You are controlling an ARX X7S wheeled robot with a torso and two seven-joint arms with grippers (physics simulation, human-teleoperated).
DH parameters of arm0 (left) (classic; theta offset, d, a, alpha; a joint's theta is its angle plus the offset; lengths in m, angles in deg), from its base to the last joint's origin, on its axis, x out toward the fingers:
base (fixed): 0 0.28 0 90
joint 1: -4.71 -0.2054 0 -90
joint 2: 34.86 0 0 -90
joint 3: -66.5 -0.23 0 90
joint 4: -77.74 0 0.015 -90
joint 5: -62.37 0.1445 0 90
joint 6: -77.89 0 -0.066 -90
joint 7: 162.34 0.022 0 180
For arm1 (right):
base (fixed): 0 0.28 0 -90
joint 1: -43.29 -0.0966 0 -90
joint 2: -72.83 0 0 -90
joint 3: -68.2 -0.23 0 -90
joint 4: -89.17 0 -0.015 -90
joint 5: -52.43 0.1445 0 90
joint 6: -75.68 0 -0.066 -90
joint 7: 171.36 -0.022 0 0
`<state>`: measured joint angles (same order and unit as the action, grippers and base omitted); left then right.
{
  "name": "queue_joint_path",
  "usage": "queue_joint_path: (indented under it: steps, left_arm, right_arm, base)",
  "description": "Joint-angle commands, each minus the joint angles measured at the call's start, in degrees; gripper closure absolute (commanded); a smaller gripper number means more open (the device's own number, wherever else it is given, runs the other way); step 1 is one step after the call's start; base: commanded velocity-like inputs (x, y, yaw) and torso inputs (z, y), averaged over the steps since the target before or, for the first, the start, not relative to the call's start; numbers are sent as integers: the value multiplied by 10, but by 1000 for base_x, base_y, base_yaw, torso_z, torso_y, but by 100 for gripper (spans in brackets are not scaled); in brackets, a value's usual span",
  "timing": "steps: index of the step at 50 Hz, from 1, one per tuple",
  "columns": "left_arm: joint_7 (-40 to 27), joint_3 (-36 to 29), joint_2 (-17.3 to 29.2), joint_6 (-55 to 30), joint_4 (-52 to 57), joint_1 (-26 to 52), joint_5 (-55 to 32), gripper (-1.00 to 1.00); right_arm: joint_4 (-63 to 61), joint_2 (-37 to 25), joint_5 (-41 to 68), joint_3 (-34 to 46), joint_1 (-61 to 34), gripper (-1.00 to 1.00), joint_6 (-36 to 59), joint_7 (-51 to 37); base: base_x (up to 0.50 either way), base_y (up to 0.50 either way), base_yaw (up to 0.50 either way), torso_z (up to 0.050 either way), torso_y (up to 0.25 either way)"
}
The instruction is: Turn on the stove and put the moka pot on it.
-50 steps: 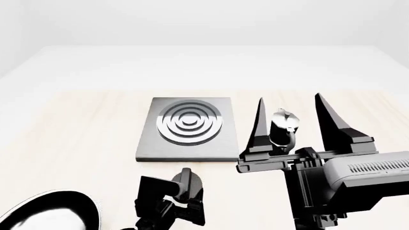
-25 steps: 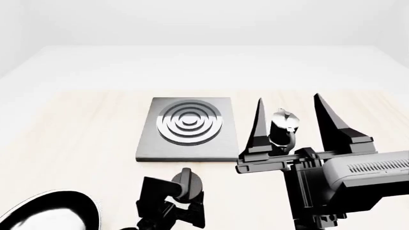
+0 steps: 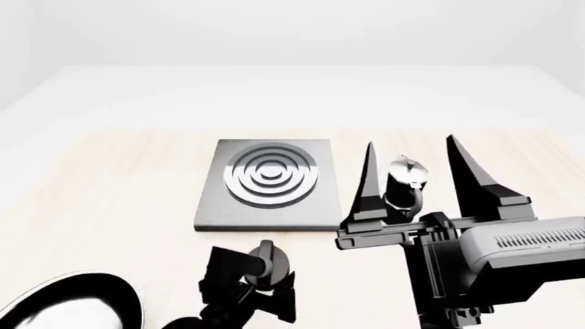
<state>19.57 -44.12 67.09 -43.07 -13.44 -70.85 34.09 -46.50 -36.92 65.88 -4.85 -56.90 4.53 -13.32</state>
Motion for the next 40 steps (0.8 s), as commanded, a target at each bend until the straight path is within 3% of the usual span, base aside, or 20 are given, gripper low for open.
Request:
queue_joint_path:
  steps: [1, 25, 40]
  left_arm:
    - [3, -5, -1, 0, -13, 12, -1, -100]
    - [16, -15, -12, 27, -71, 24, 2, -100]
    - [15, -31, -13, 14, -52, 19, -5, -100]
  right_arm:
    - [-2, -2, 2, 2, -2, -100, 2, -3]
    - [2, -6, 3, 7, 0, -100, -5, -6]
    - [1, -8, 5, 9, -1, -100, -4, -9]
  base:
    - [0, 0, 0, 0, 0]
    - [0, 0, 0, 0, 0]
    - [0, 0, 0, 0, 0]
